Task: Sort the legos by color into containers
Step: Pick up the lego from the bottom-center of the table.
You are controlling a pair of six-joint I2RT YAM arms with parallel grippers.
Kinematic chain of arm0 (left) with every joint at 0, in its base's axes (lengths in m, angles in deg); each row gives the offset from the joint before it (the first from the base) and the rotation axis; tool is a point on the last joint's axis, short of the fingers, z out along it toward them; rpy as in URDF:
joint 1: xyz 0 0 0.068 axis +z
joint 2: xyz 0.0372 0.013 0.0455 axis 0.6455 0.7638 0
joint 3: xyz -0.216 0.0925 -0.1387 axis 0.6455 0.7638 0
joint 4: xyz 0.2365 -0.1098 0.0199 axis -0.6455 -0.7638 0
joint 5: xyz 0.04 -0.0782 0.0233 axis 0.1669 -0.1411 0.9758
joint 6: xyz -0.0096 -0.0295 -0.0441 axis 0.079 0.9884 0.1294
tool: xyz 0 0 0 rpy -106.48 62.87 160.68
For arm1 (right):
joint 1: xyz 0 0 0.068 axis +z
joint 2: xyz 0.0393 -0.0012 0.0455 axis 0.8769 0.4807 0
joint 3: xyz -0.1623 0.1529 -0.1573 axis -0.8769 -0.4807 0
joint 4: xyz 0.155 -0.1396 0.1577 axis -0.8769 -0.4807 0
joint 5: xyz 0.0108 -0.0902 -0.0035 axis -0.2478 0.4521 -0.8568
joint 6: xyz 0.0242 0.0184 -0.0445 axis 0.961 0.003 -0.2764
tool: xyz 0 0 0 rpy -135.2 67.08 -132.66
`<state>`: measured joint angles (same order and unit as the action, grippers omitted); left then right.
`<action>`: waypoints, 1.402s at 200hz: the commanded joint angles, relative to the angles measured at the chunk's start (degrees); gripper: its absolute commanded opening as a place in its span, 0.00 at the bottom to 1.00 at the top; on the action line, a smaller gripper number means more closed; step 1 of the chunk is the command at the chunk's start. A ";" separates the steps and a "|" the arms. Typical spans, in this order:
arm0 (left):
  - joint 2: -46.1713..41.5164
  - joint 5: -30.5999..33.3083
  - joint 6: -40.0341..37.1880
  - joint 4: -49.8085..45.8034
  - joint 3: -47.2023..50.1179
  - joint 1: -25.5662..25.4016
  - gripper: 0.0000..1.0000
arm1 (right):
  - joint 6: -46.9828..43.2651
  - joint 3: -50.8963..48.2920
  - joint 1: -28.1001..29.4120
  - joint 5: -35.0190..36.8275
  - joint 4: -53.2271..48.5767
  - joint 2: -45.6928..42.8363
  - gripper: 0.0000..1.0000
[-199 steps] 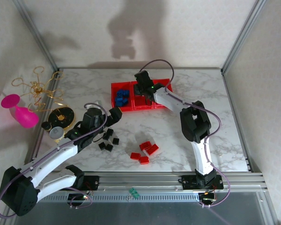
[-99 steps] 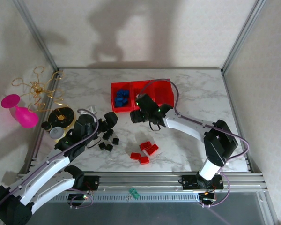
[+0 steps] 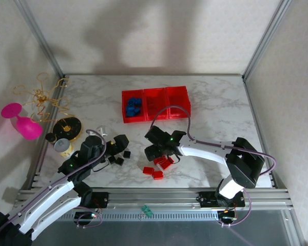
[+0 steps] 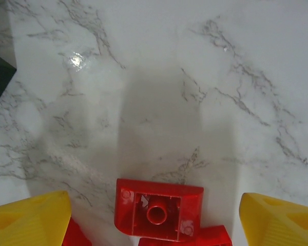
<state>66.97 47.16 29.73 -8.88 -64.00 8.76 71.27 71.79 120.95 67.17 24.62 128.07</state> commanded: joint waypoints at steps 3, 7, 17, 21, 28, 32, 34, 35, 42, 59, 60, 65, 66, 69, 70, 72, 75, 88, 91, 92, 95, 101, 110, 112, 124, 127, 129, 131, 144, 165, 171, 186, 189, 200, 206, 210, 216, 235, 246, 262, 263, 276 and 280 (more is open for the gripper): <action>-1.72 -0.55 1.36 -0.20 1.37 -0.46 0.99 | 1.91 -0.75 0.78 2.08 -0.89 1.65 0.87; -1.74 -0.65 1.43 -0.08 1.53 -0.46 1.00 | 2.00 -0.61 0.72 1.98 -0.62 1.93 0.87; -1.67 -1.05 1.53 0.04 1.59 -0.55 1.00 | 2.22 -0.52 0.92 1.67 -0.13 2.72 0.87; -1.67 -1.25 1.58 0.09 1.56 -0.63 1.00 | 2.35 -0.44 1.01 1.65 0.04 3.07 0.87; -1.50 -1.36 1.50 -0.06 1.53 -0.74 1.00 | 2.46 -0.32 1.10 1.70 0.14 3.70 0.88; -1.45 -1.36 1.42 -0.18 1.43 -0.77 1.00 | 2.49 -0.26 1.18 1.86 0.09 4.15 0.88; -1.41 -1.36 1.39 -0.20 1.39 -0.80 1.00 | 2.49 -0.19 1.22 1.89 0.11 4.37 0.88; -1.38 -1.32 1.37 -0.20 1.43 -0.81 1.00 | 2.49 -0.16 1.27 1.91 0.09 4.51 0.88; -1.38 -1.20 1.15 -0.45 1.37 -0.81 0.99 | 2.57 0.08 1.36 2.03 0.04 5.28 0.88; -1.36 -1.00 0.89 -0.66 1.22 -0.94 0.99 | 2.49 0.31 1.77 2.03 0.53 6.68 0.88; -1.36 -0.96 0.90 -0.65 1.26 -0.92 0.99 | 2.49 0.31 1.80 2.02 0.56 6.76 0.88; -1.30 -1.01 0.89 -0.57 1.33 -0.95 1.00 | 2.49 0.35 1.95 2.02 0.61 7.11 0.88; -1.29 -1.01 0.90 -0.57 1.31 -0.92 1.00 | 2.53 0.33 1.99 2.02 0.60 7.20 0.88; -1.23 -1.09 0.93 -0.55 1.41 -0.91 1.00 | 2.57 0.38 1.96 2.06 0.57 7.33 0.88; -1.21 -1.09 0.97 -0.51 1.39 -0.90 1.00 | 2.62 0.39 1.95 2.04 0.54 7.40 0.88; -1.15 -1.16 0.95 -0.48 1.43 -0.90 1.00 | 2.59 0.39 2.04 2.04 0.51 7.55 0.88; -1.06 -1.28 0.99 -0.34 1.44 -0.90 1.00 | 2.62 0.40 2.04 2.09 0.51 7.74 0.88; -0.61 -1.65 0.89 -0.24 1.54 -0.99 1.00 | 2.58 0.32 2.26 2.21 0.44 8.40 0.86; -0.53 -1.71 0.91 -0.29 1.51 -1.01 1.00 | 2.58 0.24 2.32 2.20 0.48 8.49 0.86; -0.51 -1.71 0.91 -0.29 1.49 -1.00 1.00 | 2.58 0.23 2.30 2.19 0.45 8.50 0.86; -0.42 -1.67 0.86 -0.37 1.63 -1.04 1.00 | 2.62 0.19 2.35 2.19 0.49 8.63 0.86; -0.34 -1.63 0.76 -0.32 1.68 -1.08 1.00 | 2.58 0.09 2.44 2.21 0.66 8.90 0.85; -0.29 -1.54 0.68 -0.32 1.85 -1.15 1.00 | 2.52 -0.01 2.38 2.22 0.63 9.28 0.84; -0.28 -1.50 0.68 -0.26 1.85 -1.14 1.00 | 2.49 -0.01 2.35 2.24 0.62 9.41 0.84; -0.24 -1.45 0.67 -0.25 1.92 -1.08 1.00 | 2.60 0.06 2.37 2.71 0.44 9.89 0.81; -0.22 -1.45 0.78 -0.21 1.93 -1.08 0.99 | 2.57 0.04 2.38 2.83 0.45 9.98 0.80; -0.24 -1.45 0.81 -0.21 1.98 -1.12 1.00 | 2.57 0.00 2.40 2.84 0.47 10.00 0.80; -0.27 -1.45 0.82 -0.19 2.02 -1.09 1.00 | 2.57 -0.03 2.38 2.82 0.45 10.05 0.79; -0.26 -1.36 0.91 -0.04 2.10 -1.13 1.00 | 2.49 -0.06 2.44 2.85 0.73 10.27 0.76; -0.13 -1.36 0.71 0.13 2.24 -1.09 1.00 | 2.49 -0.29 2.45 2.98 0.89 10.68 0.70; -0.07 -1.36 0.72 0.13 2.18 -1.08 1.00 | 2.41 -0.22 2.45 3.07 0.87 10.80 0.70; 0.08 -1.28 0.57 0.24 2.30 -1.08 1.00 | 2.10 -0.03 2.45 3.07 1.16 11.39 0.68; 0.10 -1.20 0.58 0.29 2.39 -1.12 1.00 | 2.05 0.03 2.42 3.07 1.17 11.47 0.67; 0.19 -1.10 0.47 0.46 2.43 -1.08 1.00 | 2.06 0.20 2.45 3.19 1.35 11.76 0.65; 0.33 -1.03 0.50 0.49 2.43 -1.08 1.00 | 2.07 0.30 2.37 3.20 1.44 11.79 0.63; 0.46 -1.02 0.50 0.49 2.44 -1.10 1.00 | 2.05 0.38 2.41 3.16 1.41 11.77 0.61; 0.53 -1.10 0.52 0.43 2.39 -1.11 1.00 | 2.05 0.45 2.44 3.16 1.43 11.77 0.58; 0.68 -1.10 0.30 0.65 2.44 -1.15 1.00 | 2.05 0.79 2.38 3.71 1.23 11.05 0.54; 0.82 -1.01 0.08 0.84 2.23 -1.12 1.00 | 2.11 1.03 2.29 4.12 1.10 10.35 0.53; 1.21 -0.95 -0.21 1.02 1.78 -1.12 0.99 | 1.97 1.91 2.11 4.55 0.87 9.15 0.53; 1.24 -0.89 -0.22 1.07 1.80 -1.10 1.00 | 1.97 1.94 2.06 4.56 0.82 9.10 0.53; 1.74 -0.66 -0.43 1.41 1.43 -1.11 0.99 | 1.50 3.00 1.49 4.97 0.74 8.12 0.53; 1.89 -0.66 -0.57 1.61 1.31 -1.14 0.99 | 1.27 3.26 1.22 5.13 0.68 7.81 0.53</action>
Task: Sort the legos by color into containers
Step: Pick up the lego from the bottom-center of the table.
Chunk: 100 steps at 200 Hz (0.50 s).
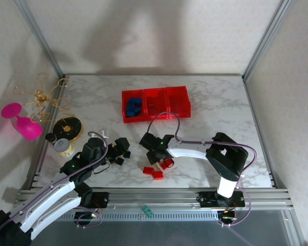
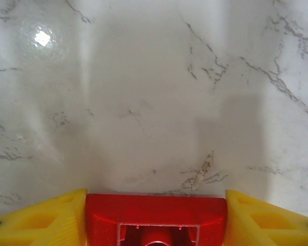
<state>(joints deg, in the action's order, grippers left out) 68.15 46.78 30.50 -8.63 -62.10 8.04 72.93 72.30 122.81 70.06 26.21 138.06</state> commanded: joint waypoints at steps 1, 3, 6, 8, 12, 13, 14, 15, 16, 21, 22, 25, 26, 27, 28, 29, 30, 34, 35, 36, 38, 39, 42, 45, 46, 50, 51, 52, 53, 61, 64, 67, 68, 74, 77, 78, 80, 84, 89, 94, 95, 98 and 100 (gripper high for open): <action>0.75 -0.25 -1.34 1.38 -0.60 -0.43 0.99 | -0.44 2.86 -0.72 2.27 -0.83 -2.27 0.53; 0.90 -0.21 -1.39 1.44 -0.67 -0.38 1.00 | -0.55 3.05 -0.85 2.33 -0.83 -2.37 0.53; 1.07 -0.20 -1.54 1.59 -0.87 -0.36 1.00 | -0.78 3.28 -1.08 2.49 -0.81 -2.52 0.53; 1.13 -0.14 -1.59 1.64 -0.98 -0.36 1.00 | -0.94 3.51 -1.31 2.61 -0.82 -2.64 0.53; 1.39 0.01 -1.69 1.79 -1.14 -0.38 1.00 | -1.22 3.94 -1.69 2.81 -0.66 -2.82 0.53; 1.49 0.04 -1.74 1.81 -1.18 -0.41 1.00 | -1.29 4.03 -1.82 2.86 -0.66 -2.85 0.53; 1.54 0.05 -1.76 1.83 -1.20 -0.43 1.00 | -1.33 4.07 -2.02 2.89 -0.61 -2.91 0.53; 1.65 0.10 -1.73 1.88 -1.26 -0.39 1.00 | -1.35 4.18 -2.16 2.94 -0.63 -2.94 0.53; 1.71 0.12 -1.71 1.86 -1.37 -0.42 1.00 | -1.49 4.28 -2.27 2.97 -0.60 -2.95 0.53; 2.08 0.30 -1.80 2.11 -1.61 -0.41 1.00 | -2.02 4.88 -3.03 3.01 -0.40 -3.05 0.53; 2.14 0.36 -1.88 2.15 -1.73 -0.38 0.99 | -2.13 4.98 -3.19 3.01 -0.40 -3.05 0.53; 2.45 0.45 -1.90 2.32 -1.87 -0.38 1.00 | -2.44 5.36 -3.71 3.01 -0.19 -3.05 0.53; 2.50 0.48 -1.93 2.38 -1.94 -0.37 1.00 | -2.57 5.48 -3.84 3.01 -0.20 -3.06 0.53; 2.53 0.49 -1.95 2.46 -1.98 -0.36 1.00 | -2.67 5.63 -4.04 3.00 -0.12 -3.06 0.53; 2.59 0.54 -1.95 2.54 -2.08 -0.40 1.00 | -2.81 5.75 -4.22 3.04 -0.12 -3.06 0.53; 2.70 0.56 -2.00 2.59 -2.09 -0.38 1.00 | -2.88 5.94 -4.40 3.11 -0.08 -3.06 0.53; 2.80 0.58 -2.03 2.65 -2.14 -0.37 1.00 | -3.01 6.08 -4.54 3.10 -0.01 -3.10 0.53; 3.14 0.73 -2.10 2.88 -2.37 -0.36 1.00 | -3.42 6.60 -5.18 3.21 0.25 -3.06 0.53; 3.20 0.75 -2.07 2.97 -2.37 -0.36 1.00 | -3.54 6.76 -5.37 3.28 0.37 -3.06 0.53; 3.27 0.80 -2.11 3.02 -2.45 -0.36 1.00 | -3.64 6.89 -5.46 3.32 0.47 -3.06 0.54; 3.44 0.88 -2.09 3.19 -2.50 -0.36 1.00 | -3.85 7.16 -5.81 3.41 0.68 -3.06 0.53; 3.52 0.91 -2.11 3.26 -2.52 -0.36 1.00 | -4.02 7.26 -5.99 3.47 0.85 -3.06 0.53; 3.85 1.06 -2.20 3.51 -2.72 -0.36 1.00 | -4.42 7.66 -6.55 3.44 1.24 -3.06 0.54; 3.99 1.18 -2.17 3.78 -2.84 -0.37 1.00 | -4.78 7.88 -7.11 3.48 1.63 -3.00 0.54; 4.11 1.23 -2.15 3.91 -2.91 -0.36 1.00 | -4.97 8.02 -7.30 3.50 1.76 -2.98 0.54; 4.45 1.44 -2.25 4.19 -3.06 -0.38 1.00 | -5.53 8.55 -8.10 3.40 2.26 -2.78 0.54; 4.51 1.45 -2.24 4.24 -3.11 -0.37 1.00 | -5.65 8.70 -8.28 3.42 2.38 -2.74 0.54; 4.59 1.55 -2.28 4.32 -3.13 -0.36 1.00 | -5.75 8.87 -8.36 3.47 2.49 -2.68 0.54; 4.67 1.64 -2.25 4.35 -3.23 -0.36 1.00 | -5.89 9.04 -8.63 3.46 2.55 -2.60 0.54; 5.54 2.06 -2.43 4.89 -3.78 -0.39 1.00 | -6.64 10.62 -10.33 3.60 3.29 -1.87 0.54; 5.81 2.16 -2.54 5.11 -4.06 -0.36 1.00 | -6.99 11.18 -10.82 3.57 3.70 -1.57 0.54; 6.16 2.24 -2.68 5.35 -4.26 -0.38 1.00 | -7.40 11.78 -11.43 3.50 4.10 -1.25 0.54; 6.29 2.25 -2.72 5.44 -4.37 -0.37 1.00 | -7.51 11.95 -11.65 3.47 4.32 -1.14 0.54; 6.94 2.40 -2.88 5.90 -4.83 -0.38 1.00 | -8.32 13.07 -12.68 3.20 5.42 -0.46 0.53; 7.27 2.55 -3.01 6.15 -5.11 -0.43 1.00 | -8.65 13.68 -13.25 3.20 6.02 -0.07 0.54; 7.42 2.63 -3.01 6.14 -5.19 -0.39 1.00 | -8.74 13.86 -13.45 3.19 6.15 0.02 0.54; 7.68 2.72 -3.08 6.32 -5.36 -0.37 1.00 | -8.93 14.26 -13.85 3.20 6.39 0.37 0.54; 8.23 2.90 -3.19 6.57 -5.64 -0.36 1.00 | -9.26 15.12 -14.55 3.15 7.06 1.04 0.54; 8.93 3.11 -3.35 7.00 -6.09 -0.40 1.00 | -9.77 16.41 -15.32 3.02 7.50 2.00 0.54; 9.69 3.26 -3.55 7.34 -6.38 -0.40 1.00 | -10.29 17.93 -16.17 2.96 7.76 3.04 0.53; 9.77 3.29 -3.55 7.40 -6.48 -0.38 1.00 | -10.36 18.23 -16.26 3.07 7.82 3.25 0.53; 10.25 3.38 -3.69 7.65 -6.76 -0.38 1.00 | -10.60 19.17 -16.69 3.34 7.93 3.87 0.53; 10.54 3.46 -3.78 7.82 -6.93 -0.36 1.00 | -10.73 19.74 -16.95 3.52 8.06 4.24 0.54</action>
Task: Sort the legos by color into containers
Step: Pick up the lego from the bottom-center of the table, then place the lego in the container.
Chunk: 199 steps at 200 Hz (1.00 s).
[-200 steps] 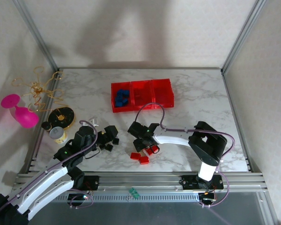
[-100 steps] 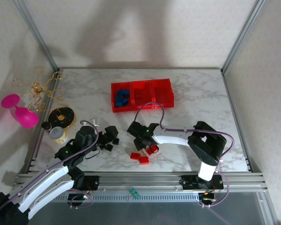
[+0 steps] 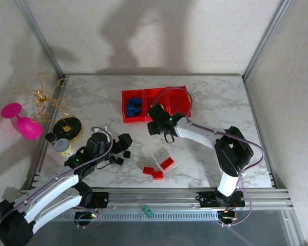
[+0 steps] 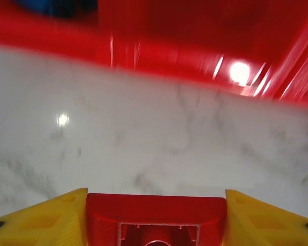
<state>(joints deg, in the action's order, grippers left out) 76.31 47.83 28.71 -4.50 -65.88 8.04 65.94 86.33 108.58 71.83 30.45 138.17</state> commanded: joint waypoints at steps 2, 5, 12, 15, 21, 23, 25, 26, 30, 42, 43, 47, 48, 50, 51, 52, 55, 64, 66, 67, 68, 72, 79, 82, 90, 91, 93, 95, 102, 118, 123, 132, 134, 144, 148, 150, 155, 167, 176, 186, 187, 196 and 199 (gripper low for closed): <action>2.64 2.50 -2.01 3.79 -3.33 -0.40 1.00 | -3.81 6.23 -2.92 1.95 3.94 4.55 0.54; 3.12 2.60 -2.15 4.11 -3.55 -0.36 1.00 | -4.02 7.19 -3.29 2.40 4.10 5.12 0.54; 4.25 2.74 -2.28 4.82 -4.12 -0.36 1.00 | -4.55 9.30 -3.97 2.78 4.61 6.43 0.54; 4.64 2.97 -2.34 5.08 -4.33 -0.36 1.00 | -4.91 10.11 -4.24 2.90 4.92 6.96 0.54; 5.58 3.33 -2.43 5.45 -4.98 -0.40 1.00 | -5.46 11.70 -4.68 3.42 5.49 8.14 0.54; 5.86 3.43 -2.45 5.68 -5.13 -0.39 1.00 | -5.50 12.23 -4.81 3.64 5.66 8.49 0.54; 6.14 3.55 -2.45 5.92 -5.23 -0.37 1.00 | -5.66 12.69 -4.98 3.92 5.90 8.83 0.54; 6.25 3.61 -2.45 5.99 -5.25 -0.36 1.00 | -5.73 12.94 -5.05 4.07 6.00 9.07 0.54; 6.82 3.74 -2.46 6.45 -5.55 -0.36 1.00 | -6.02 13.91 -5.36 4.33 6.42 9.90 0.54; 8.21 3.93 -2.37 8.26 -6.08 -0.36 1.00 | -6.56 16.80 -6.59 4.72 7.46 12.56 0.54; 8.34 3.93 -2.37 8.43 -6.11 -0.36 1.00 | -6.53 17.02 -6.69 4.78 7.53 12.78 0.54; 8.78 4.00 -2.37 8.96 -6.29 -0.36 0.99 | -6.63 17.99 -7.05 4.99 7.73 13.74 0.54; 8.89 4.01 -2.37 9.13 -6.39 -0.36 0.99 | -6.61 18.23 -7.14 5.04 7.75 13.99 0.53; 9.21 4.02 -2.37 9.44 -6.47 -0.36 0.99 | -6.66 18.74 -7.21 5.17 7.87 14.51 0.53; 9.36 4.02 -2.37 9.55 -6.52 -0.40 1.00 | -6.72 18.95 -7.22 5.18 7.95 14.72 0.53; 9.49 4.02 -2.41 9.69 -6.55 -0.38 1.00 | -6.79 19.19 -7.23 5.22 7.99 14.92 0.53; 9.79 4.10 -2.45 10.07 -6.62 -0.36 1.00 | -6.98 19.90 -7.23 5.31 8.15 15.59 0.53; 10.82 4.19 -2.75 10.82 -7.09 -0.36 1.00 | -7.58 21.87 -8.58 6.02 8.62 17.39 0.53; 11.07 4.20 -2.84 10.94 -7.21 -0.36 1.00 | -7.70 22.28 -8.82 6.16 8.64 17.82 0.54; 11.18 4.24 -2.87 10.96 -7.25 -0.36 1.00 | -7.76 22.53 -8.95 6.20 8.64 17.92 0.54; 11.31 4.26 -2.92 10.97 -7.35 -0.36 1.00 | -7.75 22.74 -9.01 6.26 8.69 18.14 0.54; 11.86 4.29 -3.10 10.99 -7.65 -0.40 1.00 | -7.97 23.60 -9.16 6.61 8.73 18.97 0.54; 12.80 4.29 -3.53 10.93 -8.30 -0.43 1.00 | -8.34 25.01 -9.49 7.19 8.82 20.21 0.54; 13.14 4.29 -3.82 10.83 -8.45 -0.35 0.99 | -8.39 25.58 -9.63 7.36 8.82 20.65 0.54; 14.15 4.20 -4.24 10.63 -9.01 -0.34 1.00 | -8.75 27.16 -9.93 7.43 9.03 21.96 0.54; 14.25 4.15 -4.31 10.59 -9.11 -0.30 1.00 | -8.82 27.34 -9.94 7.45 9.05 22.14 0.54; 14.44 4.12 -4.41 10.48 -9.19 -0.28 1.00 | -9.02 27.72 -10.02 7.49 9.08 22.43 0.55; 14.66 4.11 -4.51 10.41 -9.32 -0.27 1.00 | -9.09 28.16 -10.08 7.47 9.08 22.75 0.55; 15.17 4.19 -4.65 10.29 -9.56 -0.33 1.00 | -9.31 29.84 -10.28 7.64 8.71 24.04 0.57; 15.51 4.16 -4.66 10.48 -9.58 -0.27 1.00 | -9.66 32.60 -10.65 7.65 7.62 26.18 0.60; 15.39 4.16 -4.65 10.73 -9.50 -0.27 1.00 | -9.83 33.12 -10.66 7.50 7.55 26.55 0.60; 15.01 4.03 -4.57 11.26 -9.10 -0.27 1.00 | -10.09 33.43 -10.65 6.87 7.98 26.78 0.62; 14.96 4.09 -4.50 11.31 -9.08 -0.27 1.00 | -10.15 33.46 -10.66 6.57 8.08 26.76 0.63; 14.56 4.26 -4.38 11.33 -9.00 -0.27 1.00 | -10.23 33.41 -10.66 5.67 8.54 26.34 0.65; 14.45 4.29 -4.31 11.16 -9.03 -0.27 0.99 | -10.20 33.37 -10.66 5.40 8.65 26.17 0.65; 14.38 4.29 -4.30 11.15 -9.04 -0.27 1.00 | -10.18 33.31 -10.66 5.26 8.64 26.05 0.66; 14.23 4.18 -4.22 10.99 -9.14 -0.28 1.00 | -10.11 33.20 -10.66 4.98 8.65 25.73 0.66; 13.85 3.83 -4.31 10.80 -9.22 -0.27 0.99 | -10.15 32.47 -10.64 4.75 8.71 24.60 0.68; 13.53 3.61 -4.30 10.63 -9.31 -0.29 1.00 | -10.20 31.48 -10.66 4.54 8.90 23.47 0.70; 13.07 3.45 -4.28 10.30 -9.33 -0.38 1.00 | -10.22 30.34 -10.66 4.09 8.99 22.09 0.70; 13.05 3.47 -4.25 10.29 -9.28 -0.41 1.00 | -10.25 30.25 -10.66 4.07 8.99 21.95 0.70; 12.57 3.26 -4.14 10.17 -9.16 -0.33 1.00 | -10.18 29.07 -10.66 3.67 9.07 20.52 0.72; 12.41 3.11 -4.18 10.18 -9.08 -0.35 1.00 | -10.12 28.64 -10.66 3.52 9.15 20.08 0.73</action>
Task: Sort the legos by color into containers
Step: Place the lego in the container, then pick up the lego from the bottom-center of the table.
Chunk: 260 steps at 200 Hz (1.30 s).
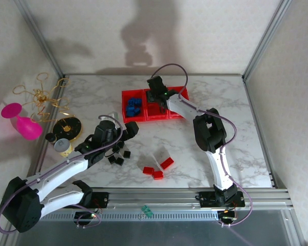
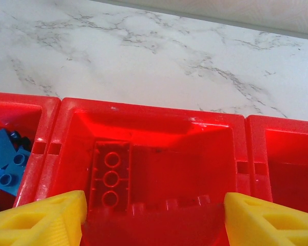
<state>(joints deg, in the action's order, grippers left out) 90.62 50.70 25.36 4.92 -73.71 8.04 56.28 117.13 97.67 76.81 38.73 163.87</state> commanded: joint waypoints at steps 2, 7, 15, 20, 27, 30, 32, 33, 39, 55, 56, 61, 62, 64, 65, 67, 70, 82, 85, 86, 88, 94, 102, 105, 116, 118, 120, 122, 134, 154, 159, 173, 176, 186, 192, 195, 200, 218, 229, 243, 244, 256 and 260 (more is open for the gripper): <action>-2.01 0.16 -0.80 0.81 -1.25 -0.36 1.00 | -0.45 -2.49 0.25 -1.53 0.99 -6.01 0.73; -2.34 -0.02 -0.71 0.84 -1.00 -0.40 1.00 | -0.49 -3.31 0.25 -1.84 1.28 -6.82 0.74; -2.70 -0.14 -0.54 0.85 -0.74 -0.36 1.00 | -0.46 -4.40 0.25 -1.91 1.67 -7.85 0.76; -2.92 -0.22 -0.44 0.65 -0.74 -0.36 1.00 | -0.45 -4.75 0.26 -1.89 1.57 -8.27 0.76; -3.18 -0.42 -0.34 0.35 -0.77 -0.40 1.00 | -0.36 -4.78 0.25 -1.89 0.86 -8.59 0.77; -3.32 -0.62 -0.30 0.16 -0.84 -0.36 1.00 | -0.24 -4.77 0.25 -1.98 0.54 -8.79 0.77; -3.42 -0.71 -0.26 0.04 -0.93 -0.36 1.00 | -0.18 -4.77 0.25 -2.15 0.34 -8.97 0.77; -3.45 -0.79 -0.26 0.01 -0.94 -0.36 1.00 | -0.09 -4.81 0.29 -2.25 0.22 -9.03 0.77; -3.78 -1.13 -0.25 -0.23 -1.09 -0.42 1.00 | 0.13 -5.33 0.34 -2.75 -0.15 -9.65 0.77; -4.93 -2.02 -0.10 -0.60 -0.81 -0.69 1.00 | 1.07 -9.09 0.83 -3.99 -0.04 -13.21 0.79; -5.00 -2.10 -0.09 -0.62 -0.75 -0.70 1.00 | 1.15 -9.44 0.89 -4.05 -0.02 -13.48 0.79; -5.58 -2.40 -0.01 -0.78 -0.57 -0.79 1.00 | 1.93 -11.14 1.10 -4.36 0.01 -14.85 0.79; -5.63 -2.42 0.00 -0.80 -0.54 -0.84 1.00 | 2.06 -11.52 1.16 -4.41 0.05 -15.14 0.79; -5.77 -2.48 0.01 -0.88 -0.46 -0.89 1.00 | 2.33 -12.30 1.24 -4.66 0.08 -15.64 0.80; -5.86 -2.51 0.01 -0.93 -0.44 -0.93 1.00 | 2.44 -12.49 1.27 -4.74 0.05 -15.97 0.80; -5.98 -2.53 0.01 -1.07 -0.39 -0.96 1.00 | 2.73 -13.40 1.32 -5.08 0.02 -16.57 0.80; -6.16 -2.60 0.01 -1.30 -0.21 -1.02 1.00 | 3.31 -14.41 1.50 -5.47 -0.06 -17.43 0.80; -7.13 -2.77 0.31 -2.05 0.54 -1.36 1.00 | 6.06 -19.56 2.11 -6.28 -1.09 -20.84 0.82; -7.46 -2.90 0.42 -2.19 0.77 -1.48 1.00 | 6.84 -20.86 2.28 -6.34 -1.37 -21.80 0.82; -7.49 -2.94 0.44 -2.25 0.83 -1.49 1.00 | 7.06 -21.29 2.32 -6.37 -1.47 -22.13 0.82; -7.71 -3.03 0.51 -2.32 1.03 -1.59 1.00 | 7.56 -22.22 2.46 -6.45 -1.66 -22.74 0.82; -8.25 -3.34 0.74 -2.47 1.70 -1.83 1.00 | 9.10 -25.04 2.93 -6.56 -2.04 -24.66 0.83; -9.07 -3.86 1.09 -2.74 2.66 -2.18 1.00 | 11.39 -28.77 3.12 -6.21 -2.73 -27.11 0.85; -9.31 -4.05 1.21 -2.87 2.99 -2.29 1.00 | 12.40 -29.97 4.61 -5.95 -3.20 -27.70 0.85; -10.25 -4.59 1.45 -3.76 4.21 -2.72 0.99 | 15.99 -33.73 6.60 -5.02 -4.77 -30.97 0.86; -10.42 -4.70 1.54 -4.01 4.34 -2.84 1.00 | 16.69 -34.60 6.93 -4.75 -5.05 -31.48 0.86; -10.62 -4.68 1.56 -4.21 4.50 -2.89 1.00 | 17.42 -35.39 7.28 -4.60 -5.28 -31.96 0.86; -10.78 -4.74 1.56 -4.48 4.65 -2.97 1.00 | 18.17 -36.09 7.70 -4.45 -5.49 -32.48 0.87; -12.04 -4.60 1.74 -6.01 5.60 -3.47 1.00 | 22.82 -40.59 9.84 -3.68 -6.43 -35.51 0.88; -14.37 -4.78 1.70 -7.76 6.94 -4.07 1.00 | 30.50 -46.67 13.98 -3.28 -7.56 -39.20 0.88; -14.90 -4.90 1.59 -8.20 7.35 -4.13 1.00 | 32.45 -47.53 15.16 -2.79 -8.23 -39.76 0.89; -15.91 -5.16 1.54 -9.70 8.03 -4.22 1.00 | 38.10 -49.75 19.01 -0.90 -10.77 -41.03 0.90; -16.15 -5.21 1.57 -9.99 8.10 -4.27 1.00 | 39.37 -50.16 19.93 -0.41 -11.48 -41.32 0.90; -16.73 -5.66 1.72 -10.30 8.55 -4.36 1.00 | 43.72 -51.38 22.56 0.68 -13.22 -42.05 0.91; -17.18 -5.93 1.81 -10.25 9.04 -4.42 0.99 | 46.03 -52.49 23.92 0.96 -13.79 -42.49 0.92; -17.33 -6.00 1.85 -10.25 9.24 -4.42 1.00 | 47.30 -53.02 24.55 1.05 -14.06 -42.75 0.92; -17.53 -6.19 1.90 -10.16 9.48 -4.48 0.99 | 49.33 -53.95 25.58 1.28 -14.46 -43.17 0.92; -17.63 -7.11 1.83 -9.82 10.10 -4.57 1.00 | 55.51 -56.60 28.76 1.27 -15.64 -44.32 0.93; -17.30 -7.66 1.88 -9.69 10.29 -4.66 1.00 | 58.60 -57.35 30.77 1.68 -16.65 -44.42 0.93; -16.89 -8.07 2.01 -9.14 10.61 -4.92 1.00 | 62.03 -57.92 33.01 2.25 -17.64 -44.04 0.94; -16.86 -8.07 2.02 -9.11 10.67 -4.97 1.00 | 62.21 -57.97 33.15 2.32 -17.65 -44.01 0.94; -16.79 -8.07 2.33 -8.61 10.97 -5.16 1.00 | 64.29 -58.67 34.21 2.45 -17.54 -43.28 0.94; -16.83 -7.99 2.39 -8.43 10.99 -5.19 0.99 | 64.69 -58.92 34.35 2.21 -17.15 -43.00 0.93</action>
<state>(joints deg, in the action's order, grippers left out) 73.77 44.16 26.96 -4.15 -63.81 3.58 111.62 59.69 129.96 76.50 23.94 120.55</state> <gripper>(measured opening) 0.996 0.937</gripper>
